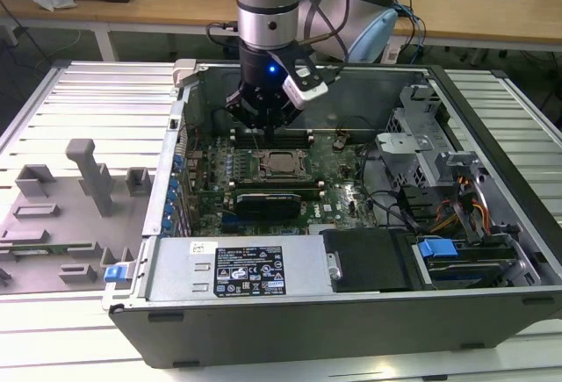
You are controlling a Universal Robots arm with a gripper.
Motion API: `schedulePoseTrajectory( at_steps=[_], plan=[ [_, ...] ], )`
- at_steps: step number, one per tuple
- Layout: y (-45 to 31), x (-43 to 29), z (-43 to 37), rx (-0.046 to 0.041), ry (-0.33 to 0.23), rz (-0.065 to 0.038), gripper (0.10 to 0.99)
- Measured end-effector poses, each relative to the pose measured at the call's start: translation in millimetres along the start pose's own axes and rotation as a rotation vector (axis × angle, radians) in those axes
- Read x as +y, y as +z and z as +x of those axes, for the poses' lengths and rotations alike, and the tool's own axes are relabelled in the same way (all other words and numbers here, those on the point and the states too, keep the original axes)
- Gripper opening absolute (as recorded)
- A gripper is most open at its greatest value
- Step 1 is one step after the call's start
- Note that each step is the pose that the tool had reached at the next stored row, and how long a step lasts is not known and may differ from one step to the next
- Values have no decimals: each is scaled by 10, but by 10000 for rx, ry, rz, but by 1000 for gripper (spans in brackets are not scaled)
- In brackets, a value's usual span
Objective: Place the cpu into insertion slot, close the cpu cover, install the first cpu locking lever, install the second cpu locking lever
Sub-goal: 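Install the first cpu locking lever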
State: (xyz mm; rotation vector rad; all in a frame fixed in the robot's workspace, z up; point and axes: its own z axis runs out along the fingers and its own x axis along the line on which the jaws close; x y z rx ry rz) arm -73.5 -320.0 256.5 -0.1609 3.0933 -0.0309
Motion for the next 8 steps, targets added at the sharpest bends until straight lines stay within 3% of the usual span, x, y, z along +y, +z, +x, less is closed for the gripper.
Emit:
schedulePoseTrajectory(
  at_steps=[8],
  plan=[
    [-5,14,95,-1,0,1,106]
  ],
)
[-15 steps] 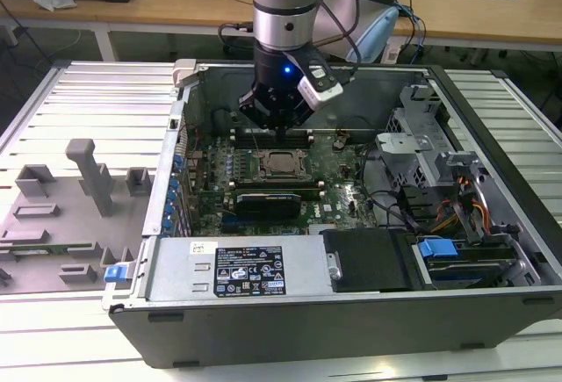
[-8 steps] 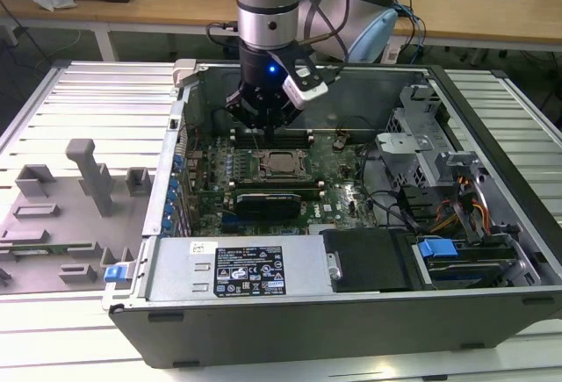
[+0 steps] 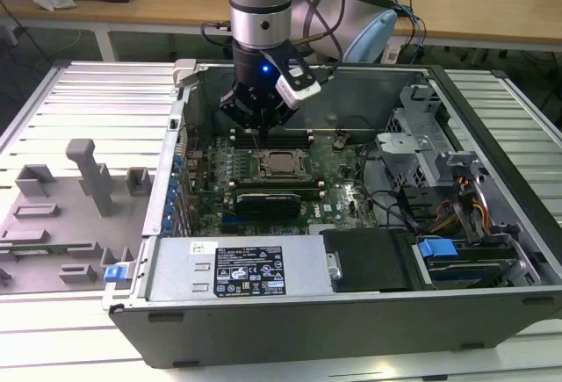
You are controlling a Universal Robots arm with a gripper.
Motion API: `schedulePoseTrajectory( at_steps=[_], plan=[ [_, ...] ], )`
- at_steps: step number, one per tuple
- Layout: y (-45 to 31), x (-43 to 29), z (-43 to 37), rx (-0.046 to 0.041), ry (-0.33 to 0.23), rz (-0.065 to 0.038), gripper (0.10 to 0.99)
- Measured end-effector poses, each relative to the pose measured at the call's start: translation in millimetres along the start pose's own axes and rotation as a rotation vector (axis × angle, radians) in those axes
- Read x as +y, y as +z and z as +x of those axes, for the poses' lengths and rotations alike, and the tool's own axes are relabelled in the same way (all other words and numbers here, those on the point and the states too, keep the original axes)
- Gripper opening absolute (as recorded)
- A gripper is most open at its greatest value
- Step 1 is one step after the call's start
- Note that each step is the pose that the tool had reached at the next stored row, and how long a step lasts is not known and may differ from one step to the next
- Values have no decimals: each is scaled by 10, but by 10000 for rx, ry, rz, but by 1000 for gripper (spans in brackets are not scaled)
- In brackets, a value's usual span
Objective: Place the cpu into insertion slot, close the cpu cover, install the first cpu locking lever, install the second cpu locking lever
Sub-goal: 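Install the first cpu locking lever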
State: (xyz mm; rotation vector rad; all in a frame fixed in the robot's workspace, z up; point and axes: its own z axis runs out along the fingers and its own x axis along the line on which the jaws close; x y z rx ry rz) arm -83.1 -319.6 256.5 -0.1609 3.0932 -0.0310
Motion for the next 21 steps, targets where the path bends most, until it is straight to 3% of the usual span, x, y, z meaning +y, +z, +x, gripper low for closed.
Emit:
schedulePoseTrajectory(
  at_steps=[5,8,12,13,14,17,19,21],
  plan=[
    [-6,20,127,-13,0,2,106],
    [-11,39,267,-65,5,-42,106],
    [-13,45,324,-224,33,-589,106],
    [-13,46,333,-266,42,-757,106],
    [-14,48,350,-331,57,-1019,106],
    [-15,51,378,-444,83,-1497,106],
    [-16,52,391,-491,92,-1711,106],
    [-16,54,404,-556,109,-2021,106]
  ],
)
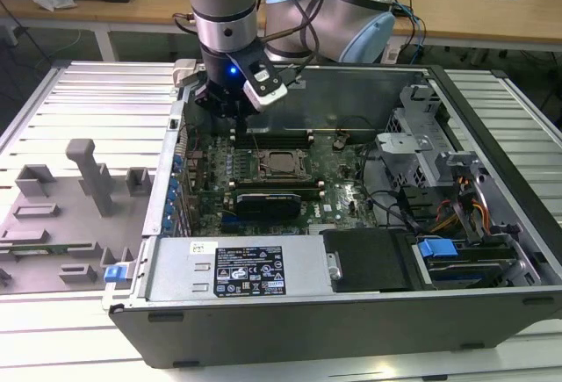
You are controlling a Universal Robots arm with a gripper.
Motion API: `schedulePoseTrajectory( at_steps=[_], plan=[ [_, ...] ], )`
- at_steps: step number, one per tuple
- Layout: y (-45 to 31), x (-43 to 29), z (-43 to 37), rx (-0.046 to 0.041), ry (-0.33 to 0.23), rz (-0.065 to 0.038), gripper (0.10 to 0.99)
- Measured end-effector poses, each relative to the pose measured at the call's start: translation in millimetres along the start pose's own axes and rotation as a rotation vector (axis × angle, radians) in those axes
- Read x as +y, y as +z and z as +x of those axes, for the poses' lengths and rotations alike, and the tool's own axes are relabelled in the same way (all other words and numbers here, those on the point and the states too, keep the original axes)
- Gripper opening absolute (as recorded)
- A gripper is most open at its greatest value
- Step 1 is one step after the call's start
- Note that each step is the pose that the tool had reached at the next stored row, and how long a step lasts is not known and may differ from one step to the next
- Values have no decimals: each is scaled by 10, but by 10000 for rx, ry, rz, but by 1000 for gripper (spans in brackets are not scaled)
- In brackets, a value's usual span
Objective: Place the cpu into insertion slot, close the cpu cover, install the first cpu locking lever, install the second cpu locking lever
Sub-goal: 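Install the first cpu locking lever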
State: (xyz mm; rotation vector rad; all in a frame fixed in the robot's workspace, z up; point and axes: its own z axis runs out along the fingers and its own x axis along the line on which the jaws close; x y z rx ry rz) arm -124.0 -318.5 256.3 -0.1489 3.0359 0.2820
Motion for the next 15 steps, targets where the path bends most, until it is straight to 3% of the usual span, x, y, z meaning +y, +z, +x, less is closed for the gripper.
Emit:
schedulePoseTrajectory(
  at_steps=[2,7,11,13,15],
  plan=[
    [1,0,4,-56,14,-250,106],
    [7,-6,-40,-60,15,-267,106],
    [27,-36,-243,-60,16,-267,106],
    [40,-57,-390,-60,16,-266,106],
    [46,-68,-468,-59,16,-267,106]
  ],
)
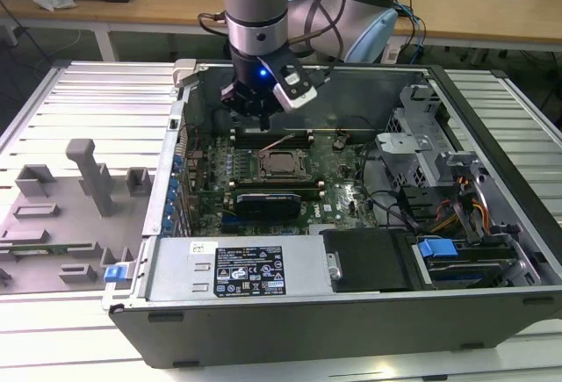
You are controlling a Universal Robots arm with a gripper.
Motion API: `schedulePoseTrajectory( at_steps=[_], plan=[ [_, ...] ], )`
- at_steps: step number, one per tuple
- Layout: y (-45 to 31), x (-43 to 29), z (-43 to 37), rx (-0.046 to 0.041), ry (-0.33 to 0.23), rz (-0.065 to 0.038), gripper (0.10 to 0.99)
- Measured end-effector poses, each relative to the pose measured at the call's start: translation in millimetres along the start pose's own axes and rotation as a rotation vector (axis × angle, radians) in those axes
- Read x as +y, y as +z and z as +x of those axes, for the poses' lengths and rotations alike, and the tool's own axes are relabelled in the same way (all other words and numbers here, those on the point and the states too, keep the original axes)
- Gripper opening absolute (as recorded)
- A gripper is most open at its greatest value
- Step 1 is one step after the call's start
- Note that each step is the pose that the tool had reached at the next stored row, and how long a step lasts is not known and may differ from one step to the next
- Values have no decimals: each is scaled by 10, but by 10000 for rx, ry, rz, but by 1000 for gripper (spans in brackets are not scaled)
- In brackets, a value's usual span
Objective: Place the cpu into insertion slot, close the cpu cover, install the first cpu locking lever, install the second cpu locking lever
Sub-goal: 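Install the first cpu locking lever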
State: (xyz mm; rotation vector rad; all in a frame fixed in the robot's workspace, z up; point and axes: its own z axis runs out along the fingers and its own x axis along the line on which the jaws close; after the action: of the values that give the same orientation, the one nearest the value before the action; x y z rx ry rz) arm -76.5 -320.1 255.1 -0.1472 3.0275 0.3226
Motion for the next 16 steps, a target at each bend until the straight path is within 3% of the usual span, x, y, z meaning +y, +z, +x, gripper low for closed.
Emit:
schedulePoseTrajectory(
  at_steps=[6,8,10,11,16],
  plan=[
    [8,-4,-30,-8,-3,-1,106],
    [22,-14,-27,-71,-15,6,106],
    [32,-25,-25,-214,-46,19,106],
    [39,-35,-23,-365,-81,33,106],
    [57,-64,-19,-736,-163,65,106]
  ],
)
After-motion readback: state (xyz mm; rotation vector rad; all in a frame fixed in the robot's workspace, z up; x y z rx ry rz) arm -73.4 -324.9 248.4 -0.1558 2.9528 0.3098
